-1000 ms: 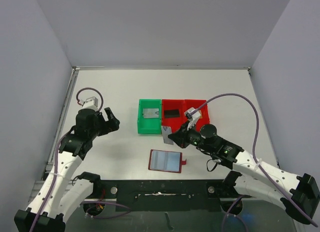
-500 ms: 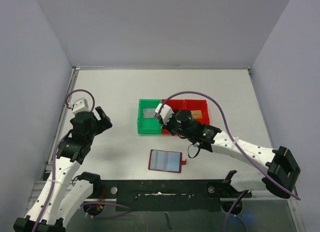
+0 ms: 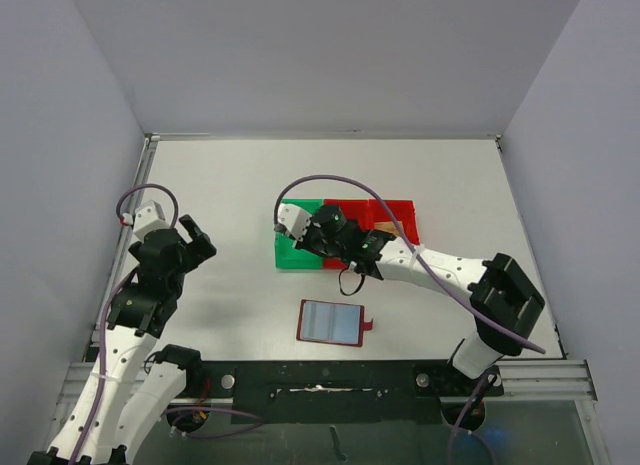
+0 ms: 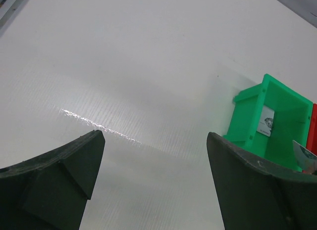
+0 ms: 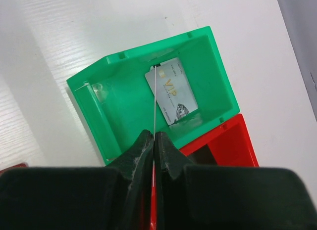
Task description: Take the credit cards out of the card holder
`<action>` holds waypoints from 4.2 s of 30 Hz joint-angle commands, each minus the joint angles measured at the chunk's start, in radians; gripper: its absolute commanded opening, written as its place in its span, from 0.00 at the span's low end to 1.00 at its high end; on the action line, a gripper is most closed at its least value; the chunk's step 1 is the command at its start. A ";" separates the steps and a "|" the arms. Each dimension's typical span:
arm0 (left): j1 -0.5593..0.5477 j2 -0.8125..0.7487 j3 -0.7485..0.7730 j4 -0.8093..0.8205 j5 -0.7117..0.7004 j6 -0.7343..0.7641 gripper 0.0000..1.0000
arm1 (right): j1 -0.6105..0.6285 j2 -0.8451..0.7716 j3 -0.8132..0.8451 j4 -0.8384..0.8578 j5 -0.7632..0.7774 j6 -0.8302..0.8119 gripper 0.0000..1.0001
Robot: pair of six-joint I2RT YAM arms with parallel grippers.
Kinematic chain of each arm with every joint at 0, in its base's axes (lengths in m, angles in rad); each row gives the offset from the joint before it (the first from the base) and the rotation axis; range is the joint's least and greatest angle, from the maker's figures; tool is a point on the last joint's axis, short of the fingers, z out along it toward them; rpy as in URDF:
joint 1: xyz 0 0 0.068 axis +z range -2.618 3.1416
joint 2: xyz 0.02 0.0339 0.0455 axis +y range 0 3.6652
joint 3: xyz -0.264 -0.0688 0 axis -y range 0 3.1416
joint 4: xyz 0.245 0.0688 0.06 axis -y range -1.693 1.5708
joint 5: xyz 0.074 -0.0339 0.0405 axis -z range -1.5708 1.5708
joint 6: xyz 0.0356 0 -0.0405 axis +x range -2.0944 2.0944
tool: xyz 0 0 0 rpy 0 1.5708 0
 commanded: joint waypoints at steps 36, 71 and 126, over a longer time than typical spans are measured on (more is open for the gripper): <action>0.009 -0.109 0.001 0.027 -0.065 -0.007 0.86 | -0.066 0.356 0.303 0.035 0.125 -0.247 0.00; 0.006 -0.205 -0.008 0.023 -0.035 -0.026 0.86 | -0.078 0.517 0.391 -0.066 0.163 -0.415 0.15; 0.009 -0.137 -0.008 0.013 -0.001 -0.032 0.87 | -0.084 0.614 0.681 -0.411 0.171 0.930 0.31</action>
